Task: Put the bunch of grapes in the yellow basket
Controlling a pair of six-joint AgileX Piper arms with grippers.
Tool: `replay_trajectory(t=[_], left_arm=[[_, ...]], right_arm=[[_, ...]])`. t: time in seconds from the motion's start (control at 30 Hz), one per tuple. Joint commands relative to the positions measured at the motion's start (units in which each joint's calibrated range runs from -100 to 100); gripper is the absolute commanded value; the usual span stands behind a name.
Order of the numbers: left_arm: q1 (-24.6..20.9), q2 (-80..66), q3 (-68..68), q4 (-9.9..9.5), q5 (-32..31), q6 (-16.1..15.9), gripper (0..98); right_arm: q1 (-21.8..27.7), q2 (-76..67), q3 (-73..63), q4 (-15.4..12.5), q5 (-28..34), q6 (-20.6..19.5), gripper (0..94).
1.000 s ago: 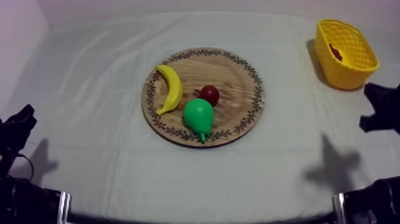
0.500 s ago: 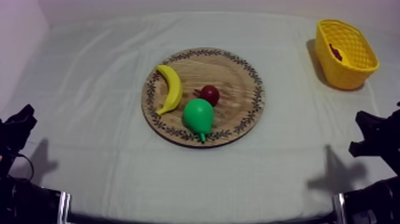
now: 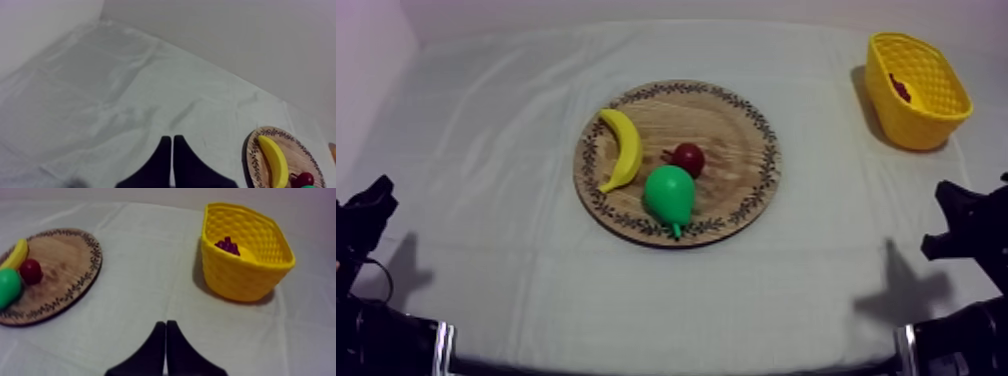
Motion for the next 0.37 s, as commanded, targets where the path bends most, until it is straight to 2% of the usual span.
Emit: replay_trajectory(t=[0.0, 0.33], left_arm=[[0.0, 0.0, 0.0, -0.02, 0.0, 0.0, 0.1], [0.0, 0.0, 0.0, -0.02, 0.0, 0.0, 0.1]], right_arm=[[0.0, 0.0, 0.0, 0.1, 0.0, 4.0, 0.4], [0.0, 0.0, 0.0, 0.1, -0.1, 3.7, 0.4]])
